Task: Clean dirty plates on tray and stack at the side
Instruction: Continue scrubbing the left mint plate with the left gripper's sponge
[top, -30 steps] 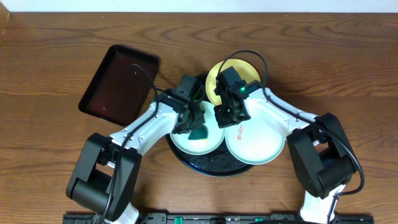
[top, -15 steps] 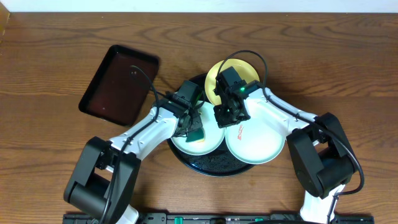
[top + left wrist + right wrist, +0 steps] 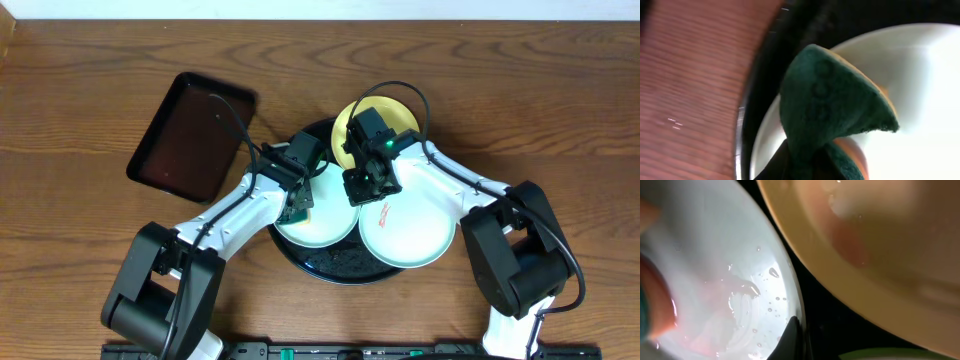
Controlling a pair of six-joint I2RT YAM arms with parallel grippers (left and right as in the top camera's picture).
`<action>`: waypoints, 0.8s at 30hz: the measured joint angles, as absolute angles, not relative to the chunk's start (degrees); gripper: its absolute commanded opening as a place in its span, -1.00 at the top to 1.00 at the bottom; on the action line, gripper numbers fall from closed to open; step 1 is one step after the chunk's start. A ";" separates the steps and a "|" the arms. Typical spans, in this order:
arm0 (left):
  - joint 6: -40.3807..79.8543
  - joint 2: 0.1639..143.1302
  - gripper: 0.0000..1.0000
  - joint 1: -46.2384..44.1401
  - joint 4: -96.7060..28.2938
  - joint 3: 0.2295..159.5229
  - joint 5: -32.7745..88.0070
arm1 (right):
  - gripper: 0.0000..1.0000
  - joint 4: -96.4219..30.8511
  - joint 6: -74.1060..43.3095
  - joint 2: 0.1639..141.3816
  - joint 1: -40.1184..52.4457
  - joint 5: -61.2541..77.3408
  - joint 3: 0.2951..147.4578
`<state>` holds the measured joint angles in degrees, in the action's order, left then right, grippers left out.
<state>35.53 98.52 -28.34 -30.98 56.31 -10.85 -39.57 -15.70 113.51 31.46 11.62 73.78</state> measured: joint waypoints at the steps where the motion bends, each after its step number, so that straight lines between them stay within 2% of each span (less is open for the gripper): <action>1: 35.48 98.52 0.85 -28.34 -30.76 56.27 -11.92 | 0.98 -39.51 -15.70 113.51 31.46 11.84 73.78; 14: 34.46 98.56 0.85 -27.46 -10.35 54.35 -23.68 | 0.98 -39.35 -15.92 113.51 31.53 11.73 73.95; 19: 34.46 98.50 0.85 -27.33 -7.42 54.33 -24.82 | 0.98 -39.53 -15.90 113.51 31.53 11.53 74.00; 24: 34.46 93.19 0.85 -27.16 -11.33 54.00 -23.90 | 0.98 -39.94 -15.77 113.51 31.53 10.98 74.06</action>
